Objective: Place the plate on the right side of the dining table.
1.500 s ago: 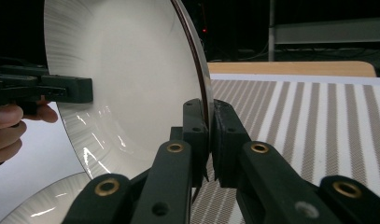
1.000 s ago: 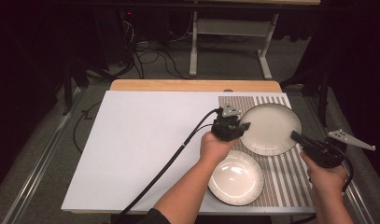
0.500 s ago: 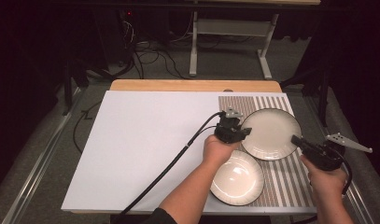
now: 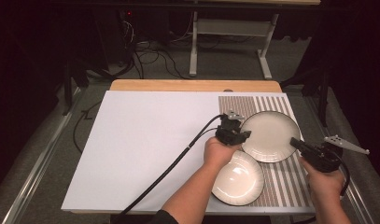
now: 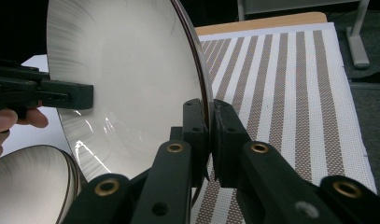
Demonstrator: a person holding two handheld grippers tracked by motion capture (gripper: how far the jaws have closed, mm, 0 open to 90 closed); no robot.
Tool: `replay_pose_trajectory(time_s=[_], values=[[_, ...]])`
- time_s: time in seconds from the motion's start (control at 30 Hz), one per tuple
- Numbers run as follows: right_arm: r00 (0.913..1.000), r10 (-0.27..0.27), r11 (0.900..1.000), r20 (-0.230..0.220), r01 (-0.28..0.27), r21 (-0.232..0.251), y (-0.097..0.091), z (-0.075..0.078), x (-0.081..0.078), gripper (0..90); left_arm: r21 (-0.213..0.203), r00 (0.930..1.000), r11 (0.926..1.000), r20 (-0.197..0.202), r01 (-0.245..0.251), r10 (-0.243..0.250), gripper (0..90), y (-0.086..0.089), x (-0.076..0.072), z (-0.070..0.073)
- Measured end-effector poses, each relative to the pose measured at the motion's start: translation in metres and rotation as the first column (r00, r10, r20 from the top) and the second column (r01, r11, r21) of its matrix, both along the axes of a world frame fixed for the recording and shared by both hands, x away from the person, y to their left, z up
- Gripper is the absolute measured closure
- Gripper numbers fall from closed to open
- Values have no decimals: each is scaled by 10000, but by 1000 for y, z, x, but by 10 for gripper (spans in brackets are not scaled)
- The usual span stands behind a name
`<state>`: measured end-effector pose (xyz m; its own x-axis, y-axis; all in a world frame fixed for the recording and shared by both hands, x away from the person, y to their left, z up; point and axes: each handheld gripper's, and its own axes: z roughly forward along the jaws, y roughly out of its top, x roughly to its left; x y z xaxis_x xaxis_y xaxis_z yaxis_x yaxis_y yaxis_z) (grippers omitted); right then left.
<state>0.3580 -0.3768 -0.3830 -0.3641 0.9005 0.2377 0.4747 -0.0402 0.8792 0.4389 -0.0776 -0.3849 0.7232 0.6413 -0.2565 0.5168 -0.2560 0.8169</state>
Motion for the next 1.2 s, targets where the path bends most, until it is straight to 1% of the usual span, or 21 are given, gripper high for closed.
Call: replay_pose_trajectory(time_s=[0.03,0.07,0.1,0.17,0.2,0.37,0.47,0.6,0.87,0.9,0.93,0.97,1.0,1.1,1.13,1.2], values=[[10000,-21,10000,-18,21,2,0,0,0,870,-25,9999,10000,-98,38,-38,726,0,0,0],[10000,-8,10000,-19,8,-20,0,-1,0,869,23,10000,10000,-52,-2,3,726,0,1,-1],[10000,7,10000,-27,-7,-35,0,-2,0,870,102,10000,9999,-94,28,-27,725,0,1,-1],[10000,11,9999,-93,-12,-103,1,-3,0,870,124,9998,9999,-205,66,-63,724,0,1,-2],[9999,24,9999,-100,-25,-123,1,-3,0,870,240,9999,9997,-151,59,-55,723,0,1,-3],[9998,-15,9998,-193,12,-189,1,-5,-1,870,334,9996,9994,-263,60,-51,720,-2,1,-5],[9997,-1,9996,-263,-7,-297,1,-7,-1,870,447,9983,9990,-574,77,-52,717,-3,1,-9],[9994,12,9996,-348,-22,-298,1,-9,0,870,522,9983,9986,-575,86,-56,717,-4,1,-11],[9993,3,9995,-368,-14,-319,1,-10,1,870,627,9984,9980,-556,-8,43,713,-5,1,-12],[9993,8,9995,-372,-19,-317,1,-10,1,870,684,9988,9976,-487,-47,81,711,-5,0,-11],[9994,22,9994,-359,-35,-341,1,-10,1,869,784,9993,9968,-328,-137,163,706,-5,0,-10],[9994,13,9993,-350,-26,-372,1,-10,1,868,789,9996,9967,-158,-212,226,681,-4,-1,-9],[9994,-18,9991,-347,3,-428,2,-10,1,867,650,9995,9974,-68,-301,306,654,-1,-2,-6],[9992,-34,9991,-397,17,-425,1,-11,2,865,421,9986,9979,233,-486,476,572,8,-5,1],[9991,-49,9991,-413,32,-426,1,-11,2,865,431,9979,9978,436,-495,476,556,13,-6,4],[9991,-63,9990,-411,44,-454,1,-11,3,865,291,9966,9980,632,-554,535,514,22,-9,9]])
